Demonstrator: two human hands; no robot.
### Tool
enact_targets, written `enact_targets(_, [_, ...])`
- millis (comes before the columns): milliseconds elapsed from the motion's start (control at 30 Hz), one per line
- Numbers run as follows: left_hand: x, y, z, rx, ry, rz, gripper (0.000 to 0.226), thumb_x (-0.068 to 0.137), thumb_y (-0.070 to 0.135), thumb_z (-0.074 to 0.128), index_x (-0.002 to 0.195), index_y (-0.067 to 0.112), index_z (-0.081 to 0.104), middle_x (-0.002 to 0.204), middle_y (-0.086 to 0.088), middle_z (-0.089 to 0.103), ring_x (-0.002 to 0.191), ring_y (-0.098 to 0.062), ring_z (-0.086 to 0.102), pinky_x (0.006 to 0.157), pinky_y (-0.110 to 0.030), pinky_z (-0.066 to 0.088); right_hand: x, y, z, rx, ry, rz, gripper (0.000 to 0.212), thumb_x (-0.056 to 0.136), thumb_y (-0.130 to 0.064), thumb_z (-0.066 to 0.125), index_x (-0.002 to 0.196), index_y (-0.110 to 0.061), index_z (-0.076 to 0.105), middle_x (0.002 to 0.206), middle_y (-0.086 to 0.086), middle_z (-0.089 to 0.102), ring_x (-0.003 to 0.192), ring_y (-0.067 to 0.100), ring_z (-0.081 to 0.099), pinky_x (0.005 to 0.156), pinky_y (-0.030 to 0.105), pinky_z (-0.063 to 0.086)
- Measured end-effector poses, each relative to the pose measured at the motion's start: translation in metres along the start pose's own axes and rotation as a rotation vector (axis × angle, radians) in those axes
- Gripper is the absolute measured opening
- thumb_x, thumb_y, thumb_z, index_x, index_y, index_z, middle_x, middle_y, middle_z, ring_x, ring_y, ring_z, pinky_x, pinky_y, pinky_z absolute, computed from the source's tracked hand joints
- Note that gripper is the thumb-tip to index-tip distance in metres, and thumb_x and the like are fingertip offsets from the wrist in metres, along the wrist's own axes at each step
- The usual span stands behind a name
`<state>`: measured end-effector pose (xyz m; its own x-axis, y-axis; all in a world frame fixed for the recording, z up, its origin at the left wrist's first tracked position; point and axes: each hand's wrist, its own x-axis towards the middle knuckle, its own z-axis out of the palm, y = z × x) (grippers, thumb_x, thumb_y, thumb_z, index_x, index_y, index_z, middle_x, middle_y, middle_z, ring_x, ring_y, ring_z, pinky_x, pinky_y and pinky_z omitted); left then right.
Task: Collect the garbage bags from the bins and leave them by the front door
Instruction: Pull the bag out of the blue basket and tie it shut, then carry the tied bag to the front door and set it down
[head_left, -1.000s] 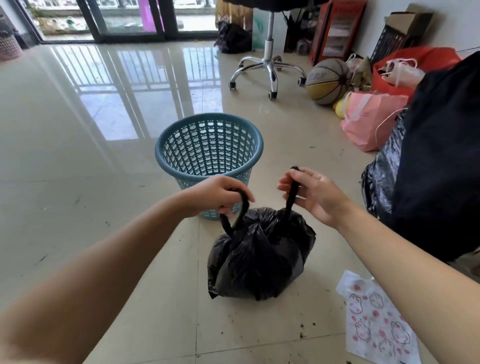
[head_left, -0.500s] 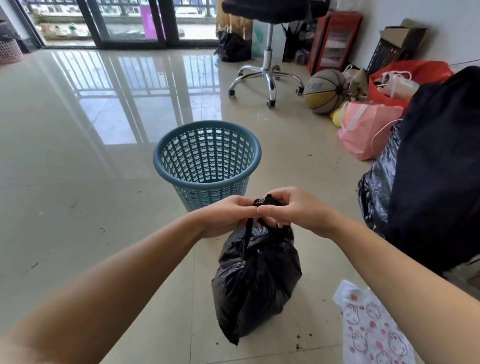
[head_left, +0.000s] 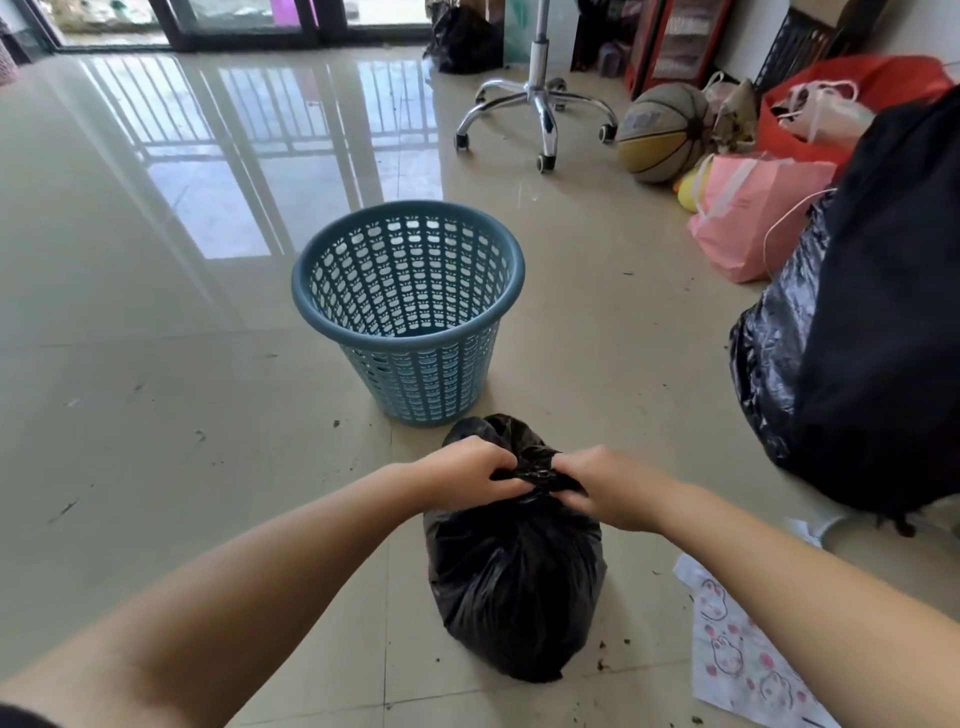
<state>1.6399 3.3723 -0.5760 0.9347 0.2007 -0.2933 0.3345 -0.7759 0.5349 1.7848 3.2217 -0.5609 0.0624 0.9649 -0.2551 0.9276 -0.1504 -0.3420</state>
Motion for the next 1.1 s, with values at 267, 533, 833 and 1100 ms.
enact_targets(267, [-0.024,0.018,-0.011,-0.014,-0.063,-0.085,0.03,0.091,0.044,0.051,0.079,0.017,0.054,0.075,-0.001,0.061,0.068,-0.019,0.054,0.062,-0.033,0.042,-0.019,-0.021,-0.007,0.071,-0.002,0.063,0.032,0.094,-0.045,0.043,0.095,-0.014,0.051,0.097,0.006,0.062,0.089,0.028,0.059,0.069,0.037,0.043])
enact_targets(533, [-0.079,0.111,-0.113,-0.069,-0.115,-0.127,0.026,0.092,0.04,0.051,0.079,0.017,0.052,0.075,-0.001,0.057,0.071,-0.024,0.055,0.064,-0.036,0.045,-0.073,-0.074,-0.131,0.078,-0.08,0.083,0.028,0.099,-0.037,0.036,0.093,-0.012,0.049,0.097,0.009,0.062,0.09,0.031,0.058,0.069,0.038,0.04])
enact_targets(833, [-0.152,0.24,-0.284,-0.027,-0.094,-0.131,0.035,0.094,0.047,0.042,0.075,0.017,0.046,0.075,-0.002,0.054,0.069,-0.021,0.048,0.059,-0.032,0.035,-0.141,-0.154,-0.337,0.046,-0.091,0.105,0.029,0.1,-0.033,0.035,0.098,-0.009,0.051,0.101,0.009,0.062,0.093,0.031,0.057,0.072,0.038,0.039])
enact_targets(1100, [-0.216,0.351,-0.403,-0.019,0.037,-0.143,0.031,0.097,0.036,0.043,0.072,0.017,0.044,0.071,-0.001,0.053,0.067,-0.022,0.049,0.061,-0.032,0.037,-0.204,-0.223,-0.481,0.095,-0.042,0.196,0.021,0.101,-0.028,0.034,0.092,-0.013,0.046,0.102,0.012,0.062,0.092,0.034,0.057,0.068,0.037,0.037])
